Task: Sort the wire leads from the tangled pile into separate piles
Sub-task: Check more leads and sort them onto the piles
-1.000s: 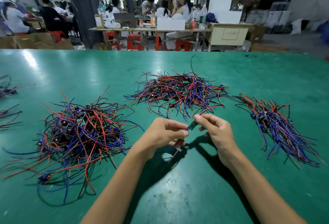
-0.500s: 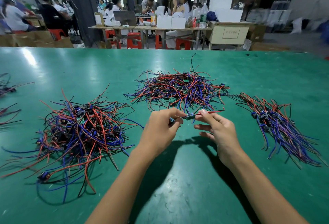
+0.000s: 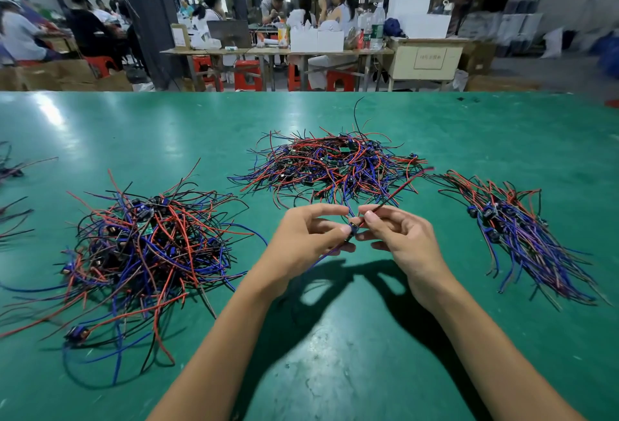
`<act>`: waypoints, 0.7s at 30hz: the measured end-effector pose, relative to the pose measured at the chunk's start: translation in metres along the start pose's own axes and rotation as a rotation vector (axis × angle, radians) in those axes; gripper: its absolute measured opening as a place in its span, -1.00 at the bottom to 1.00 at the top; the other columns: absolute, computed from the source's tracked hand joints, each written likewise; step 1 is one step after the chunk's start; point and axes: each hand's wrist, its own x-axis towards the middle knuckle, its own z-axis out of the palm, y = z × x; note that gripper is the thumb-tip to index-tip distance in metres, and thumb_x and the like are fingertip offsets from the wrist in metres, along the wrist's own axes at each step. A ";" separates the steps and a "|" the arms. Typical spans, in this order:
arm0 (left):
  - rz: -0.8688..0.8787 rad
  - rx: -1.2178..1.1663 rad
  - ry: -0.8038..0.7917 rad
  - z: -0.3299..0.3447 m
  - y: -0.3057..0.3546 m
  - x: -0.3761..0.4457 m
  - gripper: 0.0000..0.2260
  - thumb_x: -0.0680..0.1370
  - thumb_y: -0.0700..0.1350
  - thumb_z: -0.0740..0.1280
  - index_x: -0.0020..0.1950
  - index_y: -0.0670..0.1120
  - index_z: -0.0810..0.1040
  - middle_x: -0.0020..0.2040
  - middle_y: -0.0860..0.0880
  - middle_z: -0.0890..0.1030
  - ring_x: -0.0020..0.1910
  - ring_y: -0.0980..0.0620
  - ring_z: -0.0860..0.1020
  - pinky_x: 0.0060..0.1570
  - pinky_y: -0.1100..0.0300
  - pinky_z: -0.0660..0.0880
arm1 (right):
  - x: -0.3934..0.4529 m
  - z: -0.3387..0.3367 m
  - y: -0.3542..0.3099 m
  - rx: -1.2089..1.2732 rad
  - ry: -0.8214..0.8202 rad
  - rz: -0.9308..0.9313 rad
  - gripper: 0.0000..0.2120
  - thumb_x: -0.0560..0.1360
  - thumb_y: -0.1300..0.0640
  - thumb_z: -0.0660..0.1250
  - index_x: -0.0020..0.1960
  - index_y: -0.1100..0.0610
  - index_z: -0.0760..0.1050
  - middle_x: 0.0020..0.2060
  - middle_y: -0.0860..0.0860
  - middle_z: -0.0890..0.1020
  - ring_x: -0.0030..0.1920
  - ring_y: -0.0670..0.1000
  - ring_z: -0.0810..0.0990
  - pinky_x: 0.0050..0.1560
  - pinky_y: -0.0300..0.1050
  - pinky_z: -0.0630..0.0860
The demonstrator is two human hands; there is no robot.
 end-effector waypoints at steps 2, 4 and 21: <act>0.006 -0.033 -0.011 -0.001 0.001 -0.001 -0.71 0.57 -0.32 0.38 0.29 -0.22 0.54 -0.04 -0.23 0.71 -0.19 -0.12 0.70 -0.01 0.07 0.62 | -0.001 -0.001 0.000 0.004 0.009 -0.011 -0.91 0.58 0.11 0.40 0.01 0.04 0.68 -0.16 -0.02 0.76 -0.21 -0.07 0.71 -0.21 -0.38 0.51; -0.008 -0.047 -0.034 -0.003 0.003 -0.001 -0.72 0.57 -0.31 0.38 0.29 -0.20 0.55 -0.02 -0.23 0.72 -0.15 -0.14 0.70 0.01 0.03 0.63 | -0.001 -0.001 0.001 0.008 0.026 -0.014 -0.92 0.56 0.09 0.42 -0.01 0.02 0.70 -0.17 -0.03 0.76 -0.21 -0.10 0.70 -0.23 -0.39 0.50; -0.162 -0.016 -0.134 0.003 0.002 -0.004 -0.86 0.60 -0.17 0.34 0.00 -0.17 0.70 -0.03 -0.10 0.74 -0.31 -0.03 0.67 -0.42 0.23 0.56 | -0.004 0.002 0.005 0.065 -0.149 0.070 -0.72 0.44 -0.05 0.44 0.04 0.11 0.72 -0.12 0.00 0.75 -0.17 -0.12 0.70 -0.18 -0.42 0.50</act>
